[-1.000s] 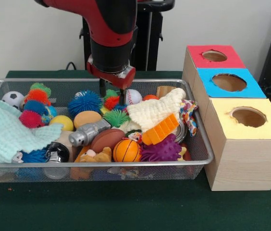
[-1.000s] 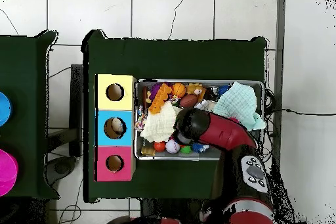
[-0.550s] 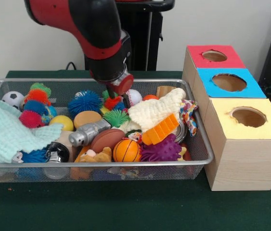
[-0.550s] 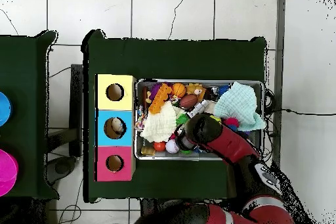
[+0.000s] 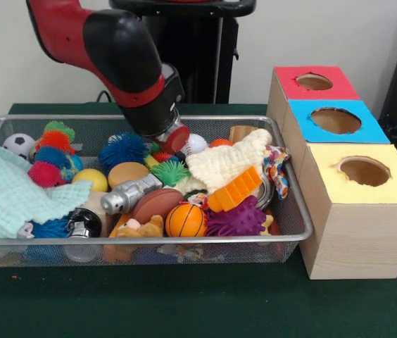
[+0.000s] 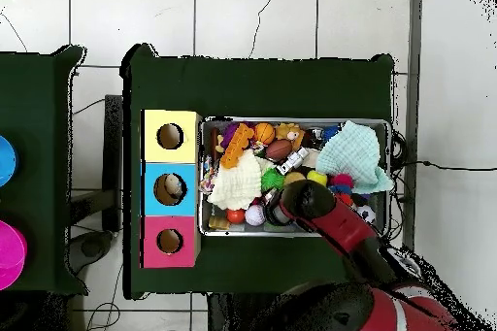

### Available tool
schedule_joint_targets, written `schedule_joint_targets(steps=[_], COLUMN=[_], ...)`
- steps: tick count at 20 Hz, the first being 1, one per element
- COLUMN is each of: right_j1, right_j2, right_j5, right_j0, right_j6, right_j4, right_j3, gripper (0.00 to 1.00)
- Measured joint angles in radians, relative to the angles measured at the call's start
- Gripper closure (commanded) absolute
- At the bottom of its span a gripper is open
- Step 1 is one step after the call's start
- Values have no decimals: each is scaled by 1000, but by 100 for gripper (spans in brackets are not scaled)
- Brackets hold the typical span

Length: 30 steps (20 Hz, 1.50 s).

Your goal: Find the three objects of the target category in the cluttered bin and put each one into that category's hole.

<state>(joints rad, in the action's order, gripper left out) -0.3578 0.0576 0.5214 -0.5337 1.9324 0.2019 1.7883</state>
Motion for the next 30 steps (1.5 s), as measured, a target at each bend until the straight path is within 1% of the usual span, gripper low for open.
schedule_joint_targets(steps=[3, 7, 9, 11, 14, 15, 18, 19, 21, 22, 25, 27, 29, 30], right_j1=[0, 0, 3, 1, -12, -14, -15, -9, -3, 5, 28, 47, 59, 72], right_j2=[21, 29, 25, -6, -46, -79, -145, -190, -219, -257, -323, -359, -380, -400], right_j5=[-8, -23, -52, -114, -146, -173, -221, -261, -291, -335, -428, -494, -536, -580], right_j0=[-8, -8, 0, 48, 110, 159, 244, 292, 318, 353, 415, 446, 463, 477], right_j6=[0, 0, 0, 0, 0, 0, 0, 0, 0, 0, 0, 0, 0, 0], right_j4=[0, -1, -27, -95, -144, -176, -236, -269, -281, -288, -290, -291, -294, -304], right_j3=[27, 36, 34, 22, 12, 0, -25, -39, -46, -51, -56, -58, -58, -58], gripper=[0, 0, 0, 0, 0, 0, 0, 0, 0, 0, 0, 0, 0, 0])
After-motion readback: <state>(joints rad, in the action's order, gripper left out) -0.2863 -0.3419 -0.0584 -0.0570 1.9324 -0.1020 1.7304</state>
